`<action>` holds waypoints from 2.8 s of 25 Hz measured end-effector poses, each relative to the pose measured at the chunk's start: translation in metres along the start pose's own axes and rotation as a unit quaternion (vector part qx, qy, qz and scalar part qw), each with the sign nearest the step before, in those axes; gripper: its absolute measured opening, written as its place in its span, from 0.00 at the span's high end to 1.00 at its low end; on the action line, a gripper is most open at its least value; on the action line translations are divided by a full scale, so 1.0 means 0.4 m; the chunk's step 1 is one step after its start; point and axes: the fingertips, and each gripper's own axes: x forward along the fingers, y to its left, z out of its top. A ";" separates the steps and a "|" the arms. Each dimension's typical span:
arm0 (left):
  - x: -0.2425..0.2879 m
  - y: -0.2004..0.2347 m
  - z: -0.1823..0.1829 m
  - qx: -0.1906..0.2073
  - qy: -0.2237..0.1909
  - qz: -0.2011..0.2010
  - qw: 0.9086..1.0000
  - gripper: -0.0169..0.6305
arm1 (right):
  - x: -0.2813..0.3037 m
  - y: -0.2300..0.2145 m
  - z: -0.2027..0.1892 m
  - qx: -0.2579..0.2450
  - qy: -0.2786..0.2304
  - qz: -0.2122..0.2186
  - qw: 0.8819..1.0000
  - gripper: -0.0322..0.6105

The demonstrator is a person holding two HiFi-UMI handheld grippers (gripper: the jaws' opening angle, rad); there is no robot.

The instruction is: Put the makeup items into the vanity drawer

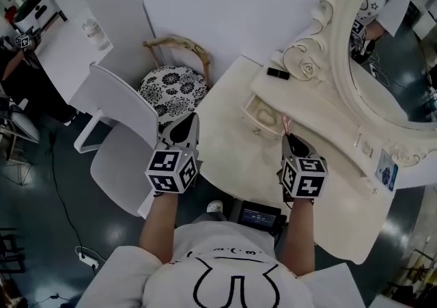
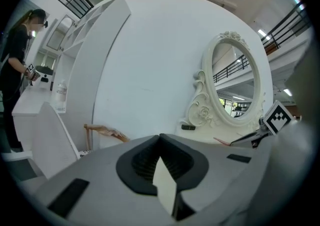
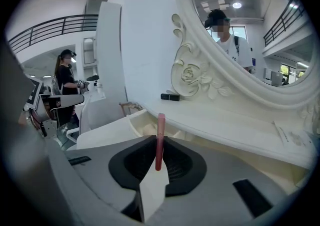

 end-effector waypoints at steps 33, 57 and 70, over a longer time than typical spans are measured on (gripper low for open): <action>-0.075 0.105 -0.002 -0.027 -0.017 0.098 0.995 0.95 | 0.131 0.070 0.031 -0.082 0.032 0.079 0.993 0.76; 0.010 -0.206 0.000 0.019 -0.003 -0.083 0.996 0.95 | -0.190 -0.147 -0.085 0.024 -0.023 -0.091 0.995 0.75; 0.096 -0.311 -0.065 0.035 0.037 -0.126 0.991 0.95 | -0.211 -0.269 -0.196 0.075 0.005 -0.146 0.986 0.64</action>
